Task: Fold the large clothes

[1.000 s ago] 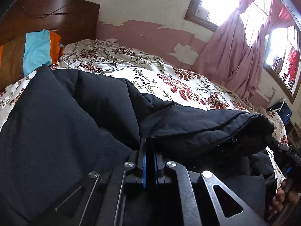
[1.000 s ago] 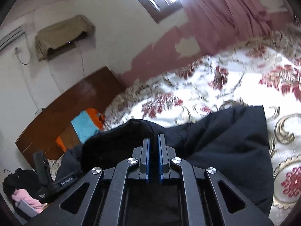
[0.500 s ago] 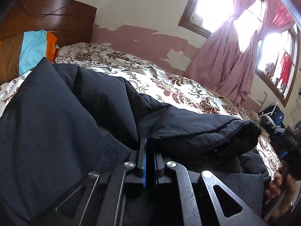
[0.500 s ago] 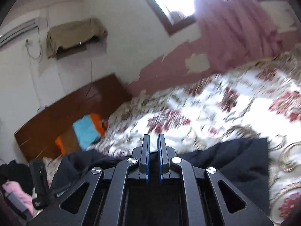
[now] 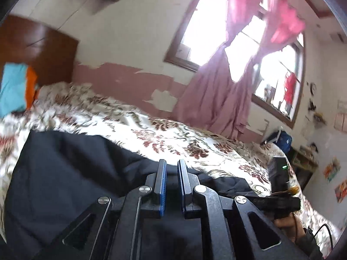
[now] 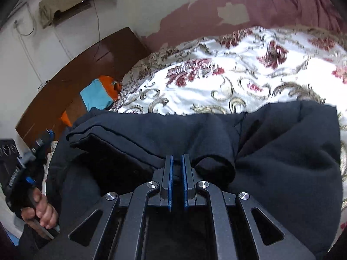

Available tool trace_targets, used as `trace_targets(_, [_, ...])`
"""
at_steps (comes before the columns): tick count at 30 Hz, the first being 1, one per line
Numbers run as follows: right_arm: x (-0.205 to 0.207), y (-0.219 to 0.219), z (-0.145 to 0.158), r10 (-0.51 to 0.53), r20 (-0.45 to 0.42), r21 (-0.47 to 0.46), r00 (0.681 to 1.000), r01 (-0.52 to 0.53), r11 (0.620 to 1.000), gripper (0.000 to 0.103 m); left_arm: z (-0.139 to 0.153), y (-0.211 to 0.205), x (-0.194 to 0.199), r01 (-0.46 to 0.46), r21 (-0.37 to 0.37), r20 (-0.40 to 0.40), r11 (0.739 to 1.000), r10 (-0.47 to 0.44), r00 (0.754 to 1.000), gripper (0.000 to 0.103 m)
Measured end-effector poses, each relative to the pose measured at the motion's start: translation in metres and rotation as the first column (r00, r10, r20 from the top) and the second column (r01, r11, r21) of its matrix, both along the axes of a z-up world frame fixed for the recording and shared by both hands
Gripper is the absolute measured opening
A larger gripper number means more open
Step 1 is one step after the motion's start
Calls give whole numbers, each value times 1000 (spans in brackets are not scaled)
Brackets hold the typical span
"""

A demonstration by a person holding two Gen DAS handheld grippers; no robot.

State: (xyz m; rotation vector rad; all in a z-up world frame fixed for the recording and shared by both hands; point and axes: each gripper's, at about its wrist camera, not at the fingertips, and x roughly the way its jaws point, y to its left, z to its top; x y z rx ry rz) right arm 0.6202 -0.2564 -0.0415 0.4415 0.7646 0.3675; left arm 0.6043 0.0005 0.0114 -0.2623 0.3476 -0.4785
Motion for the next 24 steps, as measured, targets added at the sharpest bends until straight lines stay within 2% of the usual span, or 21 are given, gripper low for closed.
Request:
trace_targets(2, [5, 0, -9, 9, -19, 23, 1000, -9, 1000, 7, 10, -17, 15, 37, 38, -45, 999, -35, 998, 10])
trace_targets(4, [7, 0, -16, 18, -36, 46, 999, -16, 999, 7, 13, -36, 43, 92, 86, -157, 992, -77, 985, 10])
trace_targets(5, [8, -1, -19, 21, -45, 57, 999, -19, 998, 7, 10, -47, 59, 117, 125, -236, 985, -85, 968, 10])
trace_targets(7, [9, -1, -23, 30, -58, 71, 998, -25, 997, 7, -4, -67, 89, 217, 184, -401, 959, -129, 907, 10])
trace_targets(8, [10, -1, -25, 34, -67, 73, 997, -29, 997, 7, -8, -73, 94, 238, 223, -433, 945, -122, 893, 10])
trace_targets(11, [9, -1, -23, 32, -77, 70, 997, -27, 997, 7, -26, -93, 95, 325, 410, -510, 852, -81, 856, 10])
trace_targets(13, [1, 1, -8, 21, -15, 43, 1000, -20, 999, 7, -37, -100, 93, 367, 490, -567, 791, -31, 823, 9])
trace_targets(15, [-7, 4, 8, 12, 80, 13, 997, -13, 1000, 7, -44, -95, 92, 382, 515, -596, 767, 0, 803, 8])
trace_targets(17, [-6, 5, 9, -15, 105, -13, 994, 17, 1000, 7, -48, -93, 94, 379, 516, -607, 768, 16, 794, 7])
trace_targets(21, [20, 4, -22, 5, -27, 18, 1000, -4, 1000, 6, -59, -92, 100, 362, 514, -619, 778, 45, 784, 4])
trace_targets(24, [32, 12, -42, 27, -102, -12, 994, -28, 1000, 3, -74, -90, 110, 367, 505, -662, 781, 78, 746, 4])
